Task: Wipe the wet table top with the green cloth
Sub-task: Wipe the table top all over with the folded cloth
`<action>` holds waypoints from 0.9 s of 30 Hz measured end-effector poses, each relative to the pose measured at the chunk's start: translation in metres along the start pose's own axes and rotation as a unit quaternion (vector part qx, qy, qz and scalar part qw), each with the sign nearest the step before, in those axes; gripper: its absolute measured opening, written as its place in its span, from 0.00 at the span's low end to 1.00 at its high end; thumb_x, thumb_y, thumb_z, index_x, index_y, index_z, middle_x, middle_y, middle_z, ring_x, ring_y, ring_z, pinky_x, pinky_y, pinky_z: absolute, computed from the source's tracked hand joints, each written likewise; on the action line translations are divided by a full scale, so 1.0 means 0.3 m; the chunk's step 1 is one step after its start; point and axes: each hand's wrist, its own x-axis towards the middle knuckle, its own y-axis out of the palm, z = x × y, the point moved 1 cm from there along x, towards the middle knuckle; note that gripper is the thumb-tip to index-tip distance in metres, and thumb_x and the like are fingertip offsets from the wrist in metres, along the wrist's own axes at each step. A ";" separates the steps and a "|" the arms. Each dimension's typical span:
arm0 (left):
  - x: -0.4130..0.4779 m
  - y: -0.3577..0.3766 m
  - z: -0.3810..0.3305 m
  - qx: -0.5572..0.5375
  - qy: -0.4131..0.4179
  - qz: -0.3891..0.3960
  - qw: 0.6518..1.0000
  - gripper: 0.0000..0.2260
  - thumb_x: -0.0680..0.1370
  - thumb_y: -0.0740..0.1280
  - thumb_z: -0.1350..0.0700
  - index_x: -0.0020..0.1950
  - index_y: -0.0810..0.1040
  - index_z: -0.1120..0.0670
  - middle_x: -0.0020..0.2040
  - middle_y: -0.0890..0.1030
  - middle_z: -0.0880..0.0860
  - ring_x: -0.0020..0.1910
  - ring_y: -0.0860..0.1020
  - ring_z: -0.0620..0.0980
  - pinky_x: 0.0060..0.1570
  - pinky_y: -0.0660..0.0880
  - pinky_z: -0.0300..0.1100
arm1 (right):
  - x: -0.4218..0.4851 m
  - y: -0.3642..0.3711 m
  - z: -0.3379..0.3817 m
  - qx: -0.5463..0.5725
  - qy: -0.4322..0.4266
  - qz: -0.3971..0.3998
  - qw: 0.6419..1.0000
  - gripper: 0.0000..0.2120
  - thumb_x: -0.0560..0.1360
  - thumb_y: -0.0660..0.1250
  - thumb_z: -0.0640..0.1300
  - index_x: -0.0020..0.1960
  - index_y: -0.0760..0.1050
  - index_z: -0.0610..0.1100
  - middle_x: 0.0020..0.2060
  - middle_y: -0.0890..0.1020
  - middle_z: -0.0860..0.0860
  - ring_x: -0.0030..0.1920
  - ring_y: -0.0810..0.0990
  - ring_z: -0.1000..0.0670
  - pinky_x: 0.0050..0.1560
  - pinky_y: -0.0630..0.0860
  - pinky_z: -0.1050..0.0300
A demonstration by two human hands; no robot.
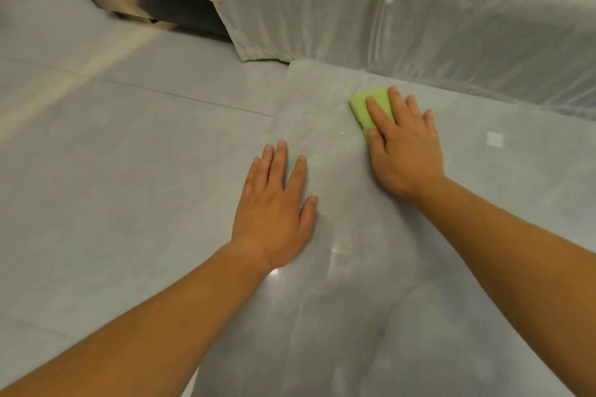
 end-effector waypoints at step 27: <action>-0.019 -0.007 0.020 -0.155 0.005 -0.061 0.986 0.26 0.79 0.62 0.52 0.72 0.63 0.65 0.79 0.56 0.65 0.79 0.50 0.61 0.78 0.48 0.52 | 0.105 0.006 0.182 -0.061 -0.314 0.087 0.944 0.25 0.83 0.47 0.55 0.80 0.56 0.54 0.81 0.53 0.47 0.80 0.51 0.40 0.78 0.48 0.40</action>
